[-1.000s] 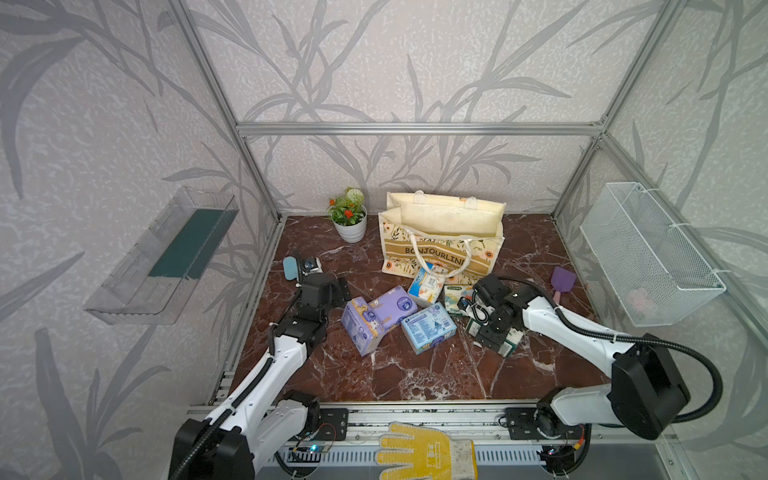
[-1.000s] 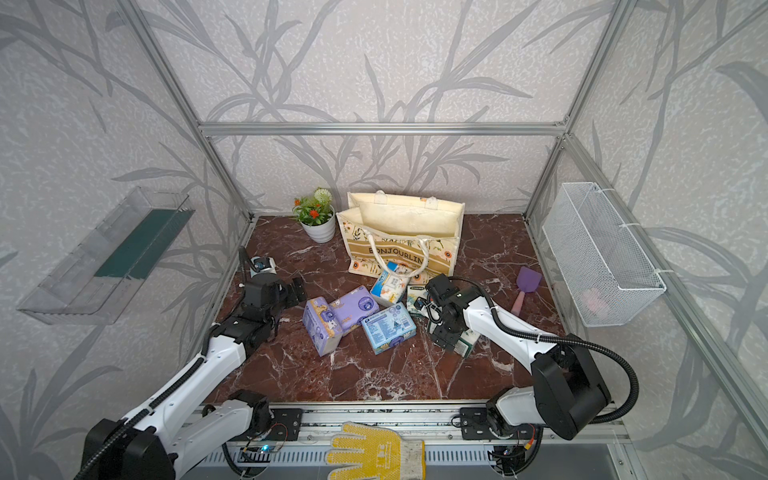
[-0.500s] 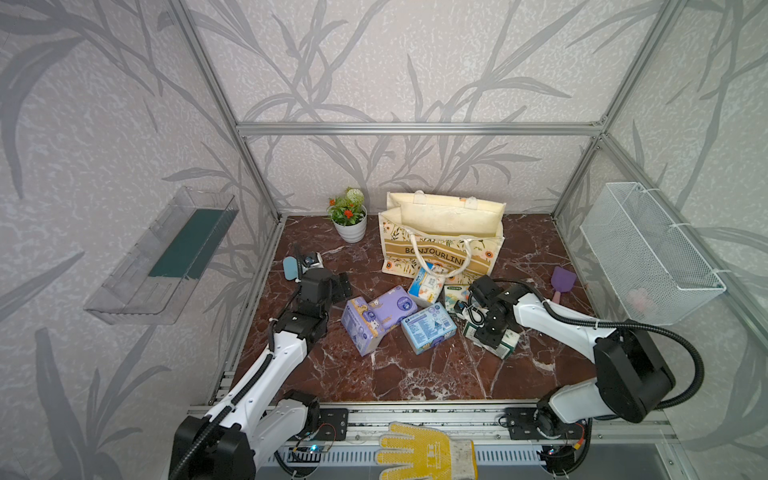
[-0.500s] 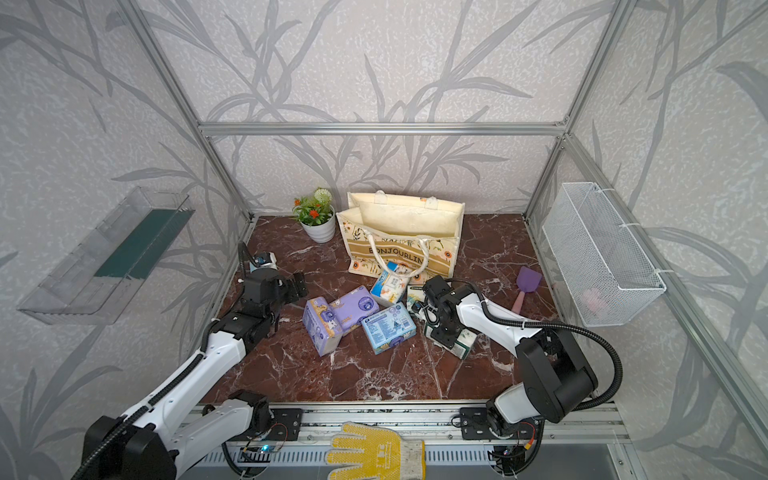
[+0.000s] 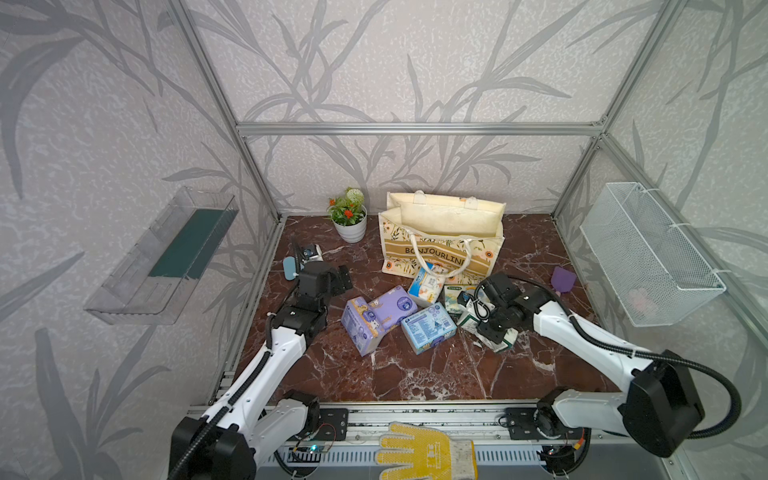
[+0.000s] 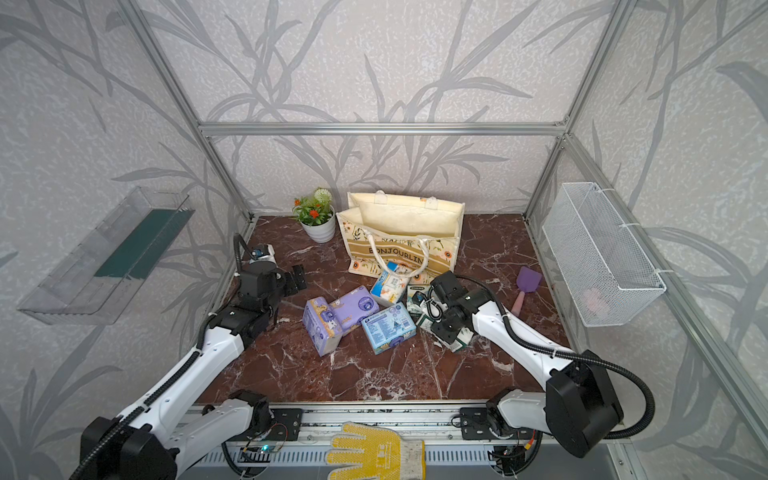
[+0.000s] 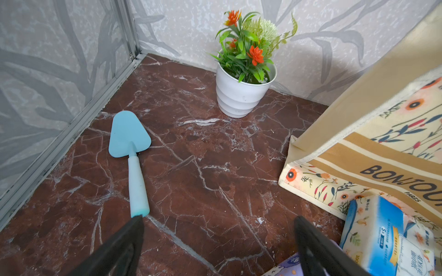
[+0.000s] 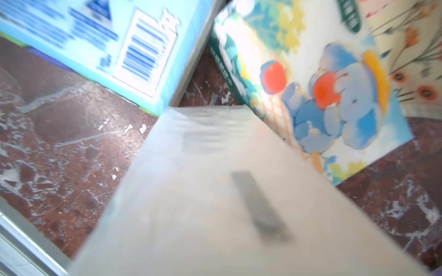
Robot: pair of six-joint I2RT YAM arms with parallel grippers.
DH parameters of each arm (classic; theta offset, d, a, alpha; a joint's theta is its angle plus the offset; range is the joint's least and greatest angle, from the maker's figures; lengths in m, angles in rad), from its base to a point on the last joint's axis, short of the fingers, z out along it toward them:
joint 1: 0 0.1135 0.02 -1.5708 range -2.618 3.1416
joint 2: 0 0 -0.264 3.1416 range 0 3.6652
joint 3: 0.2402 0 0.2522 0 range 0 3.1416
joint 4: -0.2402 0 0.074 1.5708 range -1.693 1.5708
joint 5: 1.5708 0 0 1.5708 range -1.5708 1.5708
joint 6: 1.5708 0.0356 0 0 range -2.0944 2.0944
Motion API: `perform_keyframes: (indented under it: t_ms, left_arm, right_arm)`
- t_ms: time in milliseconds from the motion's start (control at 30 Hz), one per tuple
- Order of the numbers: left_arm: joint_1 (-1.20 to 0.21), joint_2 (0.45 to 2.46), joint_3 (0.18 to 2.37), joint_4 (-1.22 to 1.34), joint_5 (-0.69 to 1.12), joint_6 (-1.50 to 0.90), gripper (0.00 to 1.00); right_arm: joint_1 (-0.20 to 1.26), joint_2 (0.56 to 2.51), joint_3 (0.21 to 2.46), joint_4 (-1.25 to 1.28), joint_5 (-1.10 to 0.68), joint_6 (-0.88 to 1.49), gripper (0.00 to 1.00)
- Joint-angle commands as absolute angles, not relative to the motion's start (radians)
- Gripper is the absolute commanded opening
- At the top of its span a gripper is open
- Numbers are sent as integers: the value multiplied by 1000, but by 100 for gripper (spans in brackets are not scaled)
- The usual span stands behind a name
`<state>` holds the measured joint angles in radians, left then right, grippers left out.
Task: Put tissues into the canvas bag
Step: Pick up the pack of facial tissues from the center of the board, then place the pack of facial tissues in the canvas bag.
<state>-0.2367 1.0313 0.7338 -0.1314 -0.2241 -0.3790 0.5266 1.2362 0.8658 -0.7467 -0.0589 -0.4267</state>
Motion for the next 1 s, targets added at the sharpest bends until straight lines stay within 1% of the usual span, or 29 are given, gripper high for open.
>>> perform_keyframes:
  t_ms: [0,267,467,533,700,900,967]
  left_arm:
    - [-240,1058,808,-151,-201,-347,95]
    - [-239,1181,991,-163,-106,-254,95]
    - [-239,1321,1191,-206,-14,-144,95]
    - [-239,1355,1239,-202,8,-142,95]
    - [-240,1422,1334,-142,67,-134,95]
    - [-239,1545,1507,-226,176,-84,94]
    - [-239,1576,1549,-239,215,-71,94]
  right_arm:
    - [521,1163,907,-748,-150,-415,39]
    - [497,1021,960,-731,-325,-357,38]
    - [473,965,1011,-609,-443,-269,38]
    - [462,977,1053,-583,-468,-237,37]
    - [456,1066,1200,-557,-534,-170,38]
    - [457,1199,1327,-405,-487,-22,40]
    - [457,1264,1389,-394,-460,18,40]
